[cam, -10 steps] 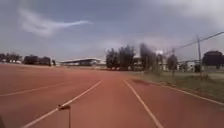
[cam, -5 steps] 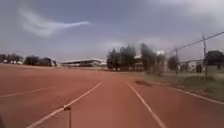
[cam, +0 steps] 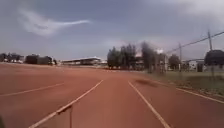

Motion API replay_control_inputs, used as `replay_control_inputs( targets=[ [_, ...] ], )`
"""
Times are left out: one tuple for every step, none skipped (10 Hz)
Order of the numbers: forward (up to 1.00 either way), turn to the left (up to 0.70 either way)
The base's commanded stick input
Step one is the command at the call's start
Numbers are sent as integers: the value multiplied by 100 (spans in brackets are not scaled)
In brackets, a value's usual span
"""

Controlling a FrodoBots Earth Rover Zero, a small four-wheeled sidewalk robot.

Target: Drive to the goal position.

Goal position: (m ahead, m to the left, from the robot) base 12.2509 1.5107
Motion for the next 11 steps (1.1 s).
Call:
replay_control_inputs(
  targets=[
    [70, 0],
    [70, 0],
    [70, 0],
    [70, 0],
    [70, 0],
    [70, 0],
    [70, 0],
    [70, 0],
    [70, 0],
    [70, 0],
    [70, 0]
  ],
)
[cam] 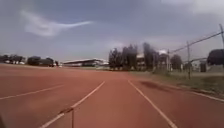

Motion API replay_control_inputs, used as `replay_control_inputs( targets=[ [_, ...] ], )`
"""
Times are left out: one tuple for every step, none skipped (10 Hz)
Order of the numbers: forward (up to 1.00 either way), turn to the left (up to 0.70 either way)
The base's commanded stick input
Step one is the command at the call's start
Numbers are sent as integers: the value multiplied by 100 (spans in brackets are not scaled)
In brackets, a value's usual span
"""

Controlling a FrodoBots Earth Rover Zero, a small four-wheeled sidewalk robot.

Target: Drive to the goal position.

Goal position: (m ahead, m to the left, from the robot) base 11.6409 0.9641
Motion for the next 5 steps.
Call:
replay_control_inputs(
  targets=[
    [70, 0],
    [70, 0],
    [70, 0],
    [70, 0],
    [70, 0]
  ],
)
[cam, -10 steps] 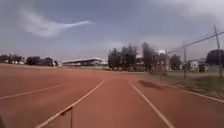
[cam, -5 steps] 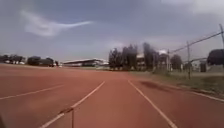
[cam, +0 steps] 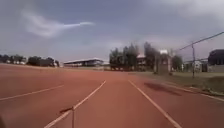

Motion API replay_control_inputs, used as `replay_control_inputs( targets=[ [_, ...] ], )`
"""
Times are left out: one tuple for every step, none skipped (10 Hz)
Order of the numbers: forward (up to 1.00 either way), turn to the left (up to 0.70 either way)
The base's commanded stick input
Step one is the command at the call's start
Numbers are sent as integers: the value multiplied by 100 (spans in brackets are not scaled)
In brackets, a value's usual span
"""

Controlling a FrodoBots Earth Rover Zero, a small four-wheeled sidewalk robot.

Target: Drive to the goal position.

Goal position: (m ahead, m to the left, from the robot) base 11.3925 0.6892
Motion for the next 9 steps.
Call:
replay_control_inputs(
  targets=[
    [70, 0],
    [70, 0],
    [70, 0],
    [70, 0],
    [70, 0],
    [70, 0],
    [70, 0],
    [70, 0],
    [70, 0]
  ],
)
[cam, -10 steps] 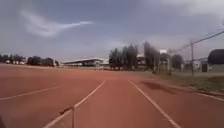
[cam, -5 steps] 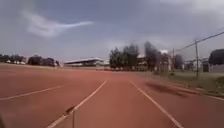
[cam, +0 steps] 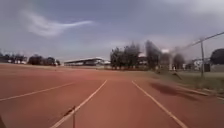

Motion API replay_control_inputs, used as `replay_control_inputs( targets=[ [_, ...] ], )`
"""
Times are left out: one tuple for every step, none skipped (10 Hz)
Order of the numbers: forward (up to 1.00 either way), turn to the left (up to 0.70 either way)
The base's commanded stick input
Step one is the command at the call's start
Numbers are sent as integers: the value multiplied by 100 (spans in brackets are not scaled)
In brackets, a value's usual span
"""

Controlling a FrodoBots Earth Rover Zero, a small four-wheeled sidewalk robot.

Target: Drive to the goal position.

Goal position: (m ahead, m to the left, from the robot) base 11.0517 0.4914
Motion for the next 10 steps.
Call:
replay_control_inputs(
  targets=[
    [70, 0],
    [70, 0],
    [70, 0],
    [70, 0],
    [70, 0],
    [70, 0],
    [70, 0],
    [70, 0],
    [70, 0],
    [70, 0]
  ],
)
